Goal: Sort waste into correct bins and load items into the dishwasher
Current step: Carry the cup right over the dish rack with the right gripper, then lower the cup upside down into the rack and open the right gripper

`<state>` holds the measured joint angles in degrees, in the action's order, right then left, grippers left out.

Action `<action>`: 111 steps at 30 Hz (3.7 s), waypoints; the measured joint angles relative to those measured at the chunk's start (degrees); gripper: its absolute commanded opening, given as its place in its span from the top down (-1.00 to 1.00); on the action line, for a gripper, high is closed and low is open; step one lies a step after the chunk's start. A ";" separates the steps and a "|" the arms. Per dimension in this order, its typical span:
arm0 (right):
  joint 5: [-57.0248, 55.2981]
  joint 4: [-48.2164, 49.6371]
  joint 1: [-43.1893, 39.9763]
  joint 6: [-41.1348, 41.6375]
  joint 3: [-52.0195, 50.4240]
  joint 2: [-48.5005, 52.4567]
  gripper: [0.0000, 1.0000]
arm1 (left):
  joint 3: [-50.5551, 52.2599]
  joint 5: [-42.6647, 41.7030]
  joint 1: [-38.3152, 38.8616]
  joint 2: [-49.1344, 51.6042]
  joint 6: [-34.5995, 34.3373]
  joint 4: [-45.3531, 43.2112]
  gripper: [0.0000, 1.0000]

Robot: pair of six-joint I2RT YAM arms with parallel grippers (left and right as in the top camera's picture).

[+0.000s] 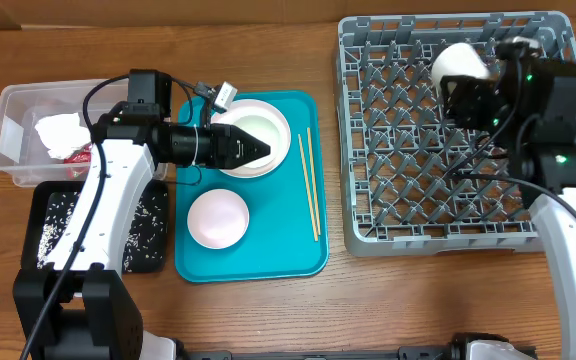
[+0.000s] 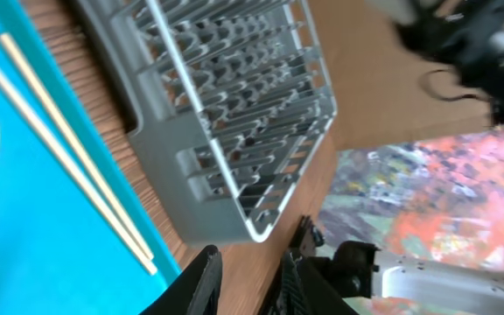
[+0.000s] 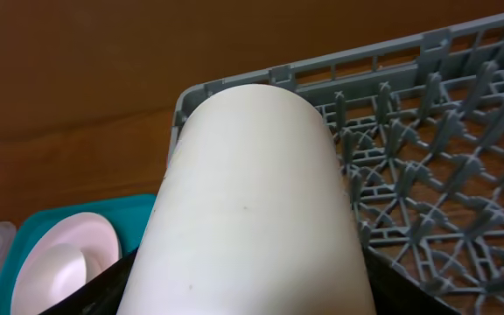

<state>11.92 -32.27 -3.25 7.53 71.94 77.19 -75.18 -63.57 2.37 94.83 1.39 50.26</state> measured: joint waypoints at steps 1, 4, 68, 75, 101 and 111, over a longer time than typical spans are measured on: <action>-0.85 -1.73 -0.02 -0.13 1.16 0.00 0.49 | 0.00 0.92 0.00 0.00 -0.02 0.42 0.37; -2.69 -7.02 -0.04 -0.17 3.76 0.04 0.49 | 0.00 3.78 0.04 0.00 -0.26 1.22 0.12; -9.38 -42.03 3.67 -0.24 25.07 25.94 0.91 | 0.00 15.69 0.15 0.00 -0.22 4.87 -0.16; -9.38 -45.77 3.67 -0.24 25.05 25.94 0.92 | 0.00 15.87 0.15 0.00 -0.22 4.87 -0.18; -9.42 -39.65 3.67 -0.26 17.92 25.97 0.92 | 0.00 15.87 0.15 0.00 -0.24 4.92 -0.18; -10.01 -39.04 3.67 -0.28 17.92 25.97 0.92 | 0.00 15.87 0.15 0.00 -0.24 4.92 -0.18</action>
<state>1.91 -71.31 0.43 7.25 89.86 103.15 -75.18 -47.70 2.52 94.83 1.15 55.18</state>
